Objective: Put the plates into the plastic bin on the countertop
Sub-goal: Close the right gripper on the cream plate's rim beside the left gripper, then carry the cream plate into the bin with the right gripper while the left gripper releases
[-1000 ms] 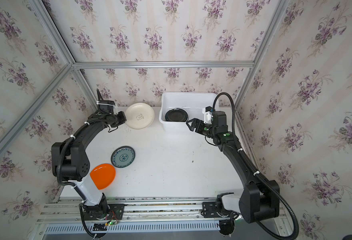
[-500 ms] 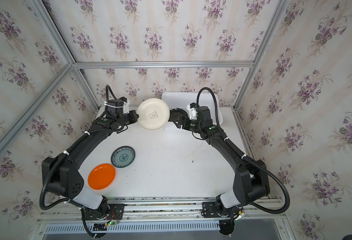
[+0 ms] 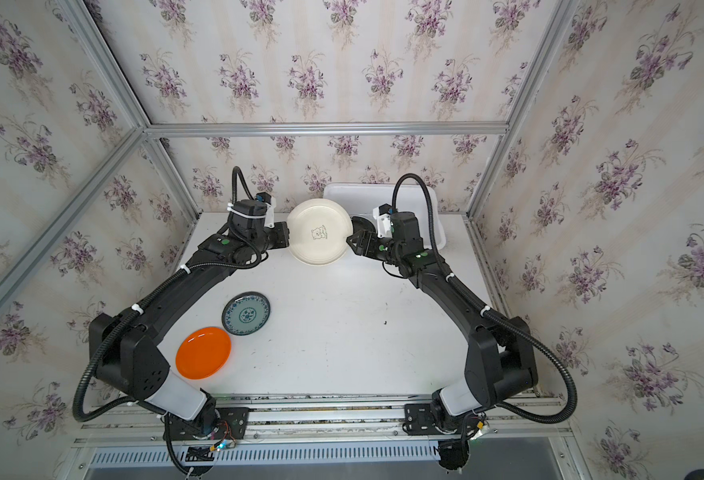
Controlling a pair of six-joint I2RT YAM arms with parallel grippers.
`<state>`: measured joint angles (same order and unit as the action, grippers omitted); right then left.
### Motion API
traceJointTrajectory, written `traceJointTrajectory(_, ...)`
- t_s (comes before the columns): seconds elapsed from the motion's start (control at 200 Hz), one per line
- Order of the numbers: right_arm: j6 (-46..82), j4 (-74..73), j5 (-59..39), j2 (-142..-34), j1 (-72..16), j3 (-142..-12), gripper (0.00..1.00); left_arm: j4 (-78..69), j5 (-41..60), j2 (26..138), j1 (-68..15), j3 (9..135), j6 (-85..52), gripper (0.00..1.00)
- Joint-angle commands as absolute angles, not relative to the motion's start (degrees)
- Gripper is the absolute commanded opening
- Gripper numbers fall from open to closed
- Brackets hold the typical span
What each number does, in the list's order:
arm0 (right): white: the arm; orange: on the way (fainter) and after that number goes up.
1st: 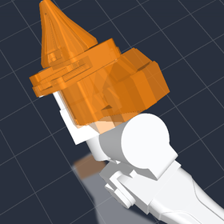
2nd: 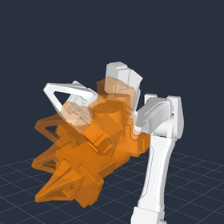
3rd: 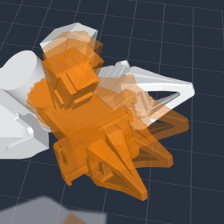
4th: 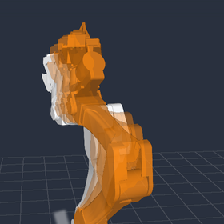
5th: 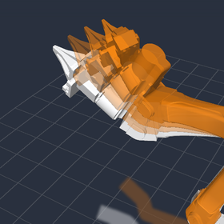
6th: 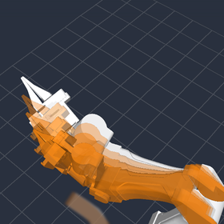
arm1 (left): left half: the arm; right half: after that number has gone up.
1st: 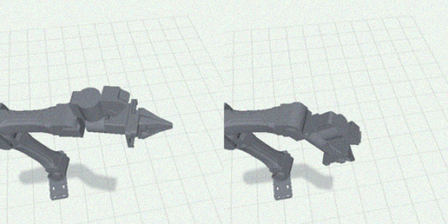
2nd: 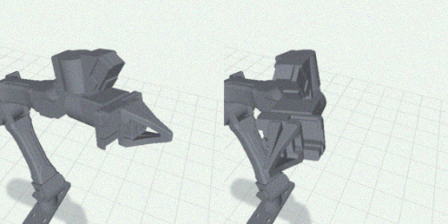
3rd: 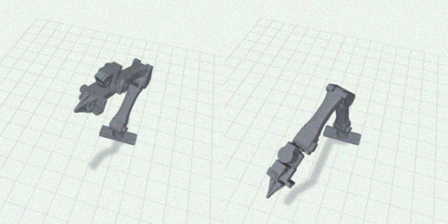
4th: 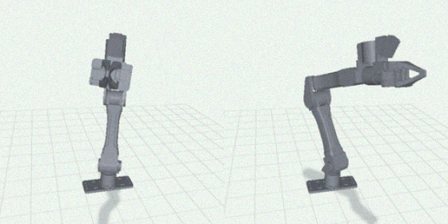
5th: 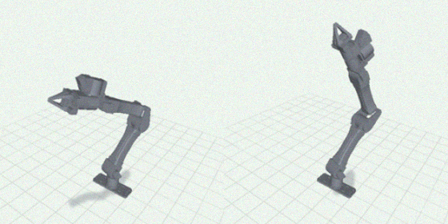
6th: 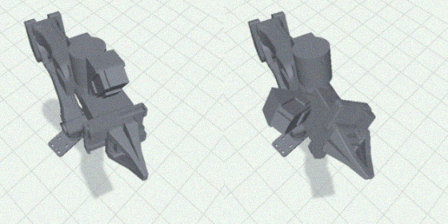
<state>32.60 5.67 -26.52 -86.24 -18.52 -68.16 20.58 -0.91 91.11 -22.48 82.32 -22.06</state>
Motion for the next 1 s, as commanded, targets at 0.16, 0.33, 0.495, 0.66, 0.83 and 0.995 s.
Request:
traceJointTrajectory(0.16,34.82,0.74,-28.20,-88.91,-18.56,-68.42,0.53,19.56,-0.90,91.41,-25.34,82.69,-21.41,0.00)
traceJointTrajectory(0.33,35.67,0.40,-26.97,-89.89,-18.60,-68.47,0.21,19.52,-1.79,91.12,-26.01,82.35,-21.27,0.00)
traceJointTrajectory(0.495,36.65,0.75,-25.80,-90.43,-18.41,-68.71,0.00,19.53,-3.79,91.70,-26.02,82.06,-21.95,0.40)
traceJointTrajectory(0.66,36.65,1.67,-24.41,-90.23,-18.36,-68.97,0.00,19.55,-2.22,93.15,-26.02,83.09,-20.31,0.92)
traceJointTrajectory(0.83,37.78,1.94,-26.99,-92.20,-15.58,-70.79,0.00,19.36,-3.54,93.26,-25.95,83.78,-19.22,1.00)
traceJointTrajectory(0.995,34.99,5.15,-25.11,-96.16,-12.83,-76.30,0.00,19.36,-5.35,92.08,-25.83,83.49,-19.39,1.00)
